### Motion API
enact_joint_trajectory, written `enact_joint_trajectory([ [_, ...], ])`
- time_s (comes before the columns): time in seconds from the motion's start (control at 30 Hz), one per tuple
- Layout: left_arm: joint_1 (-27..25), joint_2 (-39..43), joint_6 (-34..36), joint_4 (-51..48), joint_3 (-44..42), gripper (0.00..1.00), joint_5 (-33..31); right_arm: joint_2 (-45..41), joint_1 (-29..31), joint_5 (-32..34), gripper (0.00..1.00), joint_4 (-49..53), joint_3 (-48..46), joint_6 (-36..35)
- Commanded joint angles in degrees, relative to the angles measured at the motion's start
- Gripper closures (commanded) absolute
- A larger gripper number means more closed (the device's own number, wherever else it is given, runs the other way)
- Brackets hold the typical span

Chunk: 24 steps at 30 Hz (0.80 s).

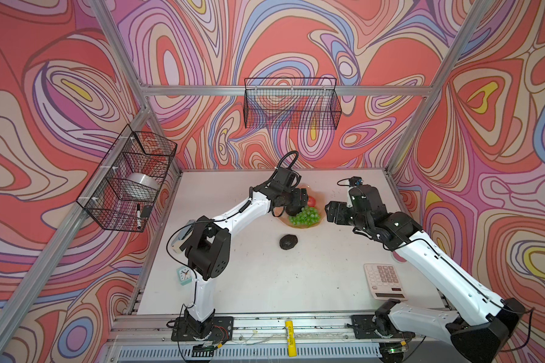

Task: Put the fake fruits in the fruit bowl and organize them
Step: 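Lay the grapes in the bowl beside the avocado with the left gripper, then grasp the remaining avocado with the right gripper while the left arm retracts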

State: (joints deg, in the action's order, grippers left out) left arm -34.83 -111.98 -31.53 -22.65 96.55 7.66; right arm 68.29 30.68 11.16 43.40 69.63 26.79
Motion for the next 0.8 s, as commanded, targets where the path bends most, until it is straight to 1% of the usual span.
enact_joint_trajectory([
  [0.0, 2.7, 9.6, 0.5, 3.6, -1.7, 0.05, -1.2, 1.7, 2.6, -2.2, 0.1, 2.8, 0.0, 3.3],
  [0.1, 4.8, 16.2, 2.2, 4.7, -4.2, 0.04, -2.7, 3.9, 7.5, -0.4, 0.1, 4.7, 0.5, 6.4],
  [0.17, 6.1, 21.4, 4.3, 4.7, -6.3, 0.03, -5.0, 6.3, 11.6, 0.7, 0.1, 5.6, 1.1, 9.0],
  [0.23, 7.9, 25.9, 5.4, 4.8, -9.5, 0.02, -7.5, 8.8, 14.7, -0.4, 0.1, 4.2, 0.7, 12.2],
  [0.3, 10.7, 30.9, 5.5, 5.0, -13.9, 0.01, -8.7, 11.6, 17.0, -1.5, 0.1, 1.6, 0.1, 16.3],
  [0.37, 14.1, 36.5, 4.9, 4.9, -19.3, 0.0, -9.7, 15.4, 19.4, -1.2, 0.1, -1.0, 0.4, 20.2],
  [0.47, 20.0, 44.2, 3.0, 4.0, -26.1, 0.0, -9.2, 21.1, 20.4, -0.6, 0.09, -3.4, 1.1, 25.9],
  [0.57, 24.8, 50.1, 2.4, 2.1, -30.9, 0.0, -7.7, 25.4, 20.8, 1.0, 0.07, -5.1, 1.1, 32.4],
  [0.67, 27.0, 54.2, 3.8, -0.9, -32.9, 0.0, -8.7, 27.4, 21.0, 2.1, 0.07, -8.1, 0.7, 36.2],
  [0.77, 27.4, 56.7, 5.2, -3.6, -33.7, 0.0, -10.8, 30.7, 21.0, 3.4, 0.07, -7.3, 4.0, 37.5],
])
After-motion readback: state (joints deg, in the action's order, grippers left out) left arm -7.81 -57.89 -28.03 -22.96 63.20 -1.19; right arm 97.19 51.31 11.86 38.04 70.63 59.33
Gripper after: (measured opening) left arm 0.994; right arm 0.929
